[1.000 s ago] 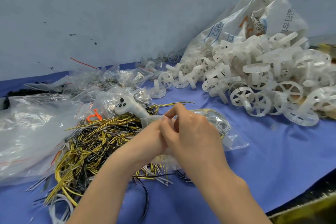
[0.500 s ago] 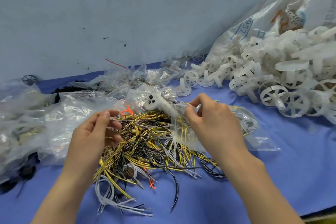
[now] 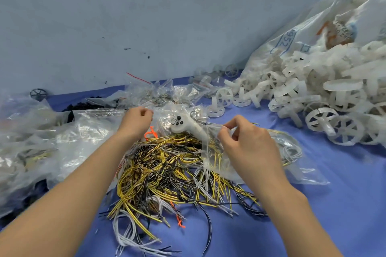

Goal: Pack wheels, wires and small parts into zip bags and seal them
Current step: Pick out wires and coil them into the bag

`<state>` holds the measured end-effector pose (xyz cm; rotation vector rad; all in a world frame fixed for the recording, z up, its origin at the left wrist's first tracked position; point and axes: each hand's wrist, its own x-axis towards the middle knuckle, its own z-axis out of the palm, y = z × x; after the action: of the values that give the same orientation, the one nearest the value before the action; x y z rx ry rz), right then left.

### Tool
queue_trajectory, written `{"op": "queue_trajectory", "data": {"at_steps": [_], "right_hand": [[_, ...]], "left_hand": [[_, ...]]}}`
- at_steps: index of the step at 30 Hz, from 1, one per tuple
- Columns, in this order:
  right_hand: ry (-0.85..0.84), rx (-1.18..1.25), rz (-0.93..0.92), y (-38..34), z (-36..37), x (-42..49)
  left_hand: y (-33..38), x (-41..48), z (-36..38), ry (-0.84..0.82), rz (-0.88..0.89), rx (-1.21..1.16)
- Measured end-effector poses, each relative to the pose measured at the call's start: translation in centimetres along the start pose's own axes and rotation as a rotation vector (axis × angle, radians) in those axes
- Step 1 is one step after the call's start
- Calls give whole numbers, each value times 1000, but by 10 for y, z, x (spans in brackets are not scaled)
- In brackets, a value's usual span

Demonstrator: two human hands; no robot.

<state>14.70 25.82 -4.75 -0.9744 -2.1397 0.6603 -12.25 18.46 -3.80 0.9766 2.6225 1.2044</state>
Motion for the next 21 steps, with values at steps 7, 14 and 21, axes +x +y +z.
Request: {"op": "queue_trajectory", "data": {"at_steps": [7,14,21], "right_hand": [[-22,58,-14,10,-5,3],[-57,53,-60,15,-12,17],[-37,56,-67,16,-11,26]], "left_hand": [[-8,64,22,-169,-56,449],[-13,91,36,-296,-200,404],[-12,97,29,-96,-152,221]]}}
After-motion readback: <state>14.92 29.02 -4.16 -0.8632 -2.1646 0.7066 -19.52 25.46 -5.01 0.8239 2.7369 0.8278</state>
